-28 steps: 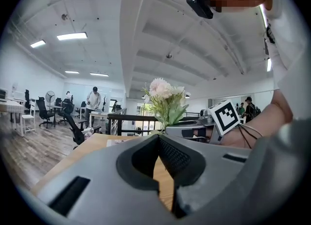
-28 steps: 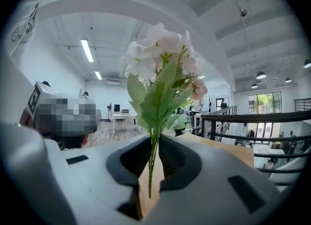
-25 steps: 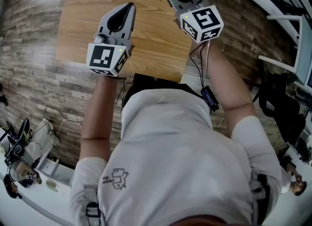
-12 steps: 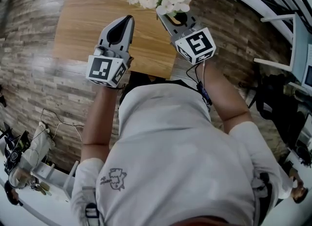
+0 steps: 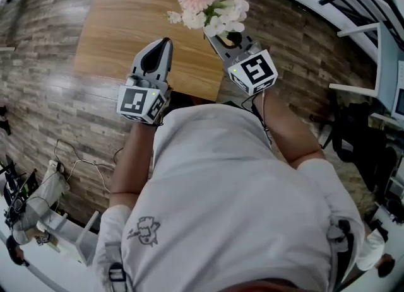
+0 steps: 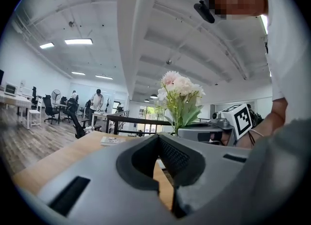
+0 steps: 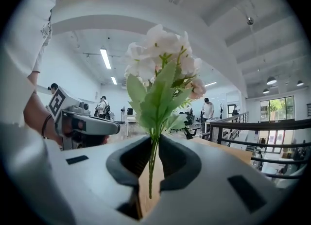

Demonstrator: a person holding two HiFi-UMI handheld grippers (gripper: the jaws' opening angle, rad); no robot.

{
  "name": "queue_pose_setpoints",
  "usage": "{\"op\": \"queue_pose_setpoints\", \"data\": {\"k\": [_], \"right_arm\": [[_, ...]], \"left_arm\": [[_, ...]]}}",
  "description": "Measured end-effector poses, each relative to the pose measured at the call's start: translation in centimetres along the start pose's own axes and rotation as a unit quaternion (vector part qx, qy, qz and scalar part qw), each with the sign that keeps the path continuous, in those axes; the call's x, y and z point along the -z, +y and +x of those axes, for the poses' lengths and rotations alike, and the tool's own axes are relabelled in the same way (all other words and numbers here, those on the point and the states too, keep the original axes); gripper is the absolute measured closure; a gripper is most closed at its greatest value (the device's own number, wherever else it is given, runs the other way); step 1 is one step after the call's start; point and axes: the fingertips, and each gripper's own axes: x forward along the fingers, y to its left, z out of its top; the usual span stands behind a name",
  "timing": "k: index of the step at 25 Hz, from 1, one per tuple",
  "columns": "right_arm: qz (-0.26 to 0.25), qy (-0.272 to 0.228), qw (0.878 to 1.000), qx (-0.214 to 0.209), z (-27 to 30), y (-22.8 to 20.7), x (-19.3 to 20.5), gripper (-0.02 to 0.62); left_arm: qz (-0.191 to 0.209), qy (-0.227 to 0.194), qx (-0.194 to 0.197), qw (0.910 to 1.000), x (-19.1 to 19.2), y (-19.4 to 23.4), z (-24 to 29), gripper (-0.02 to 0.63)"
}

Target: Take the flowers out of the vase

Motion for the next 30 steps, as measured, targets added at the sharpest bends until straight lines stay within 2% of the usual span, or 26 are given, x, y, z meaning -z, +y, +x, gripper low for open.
{"op": "queue_pose_setpoints", "data": {"k": [8,14,21,26,30], "right_arm": [[0.013,0.002,1.0,-0.016,-1.9,1.4,-0.3,0.546],[0.02,0.007,1.0,-0.017,-2.7,3.1,-0.7,0.546],[0.02,0.01,1.0,-0.001,-3.0,5.8,-0.8,0.546],[0.014,0.005,1.0,0.014,-3.4,12.2,-1.1,0.546],[0.017,0.003,0.999,0.028,-3.6,12.9,-2.0,0.545]], "left_arm": [[0.008,-0.004,-0.024,0.9997,-1.1,-0.4,-2.9,0.601],[0.013,0.003,-0.026,0.9996,-1.0,-0.1,-4.5,0.601],[0.023,0.015,0.002,0.9996,-0.7,0.3,-6.7,0.601],[0.033,0.008,0.027,0.999,-0.6,0.3,-13.3,0.601],[0.033,0.01,0.047,0.9983,-1.2,0.5,-14.0,0.601]]}}
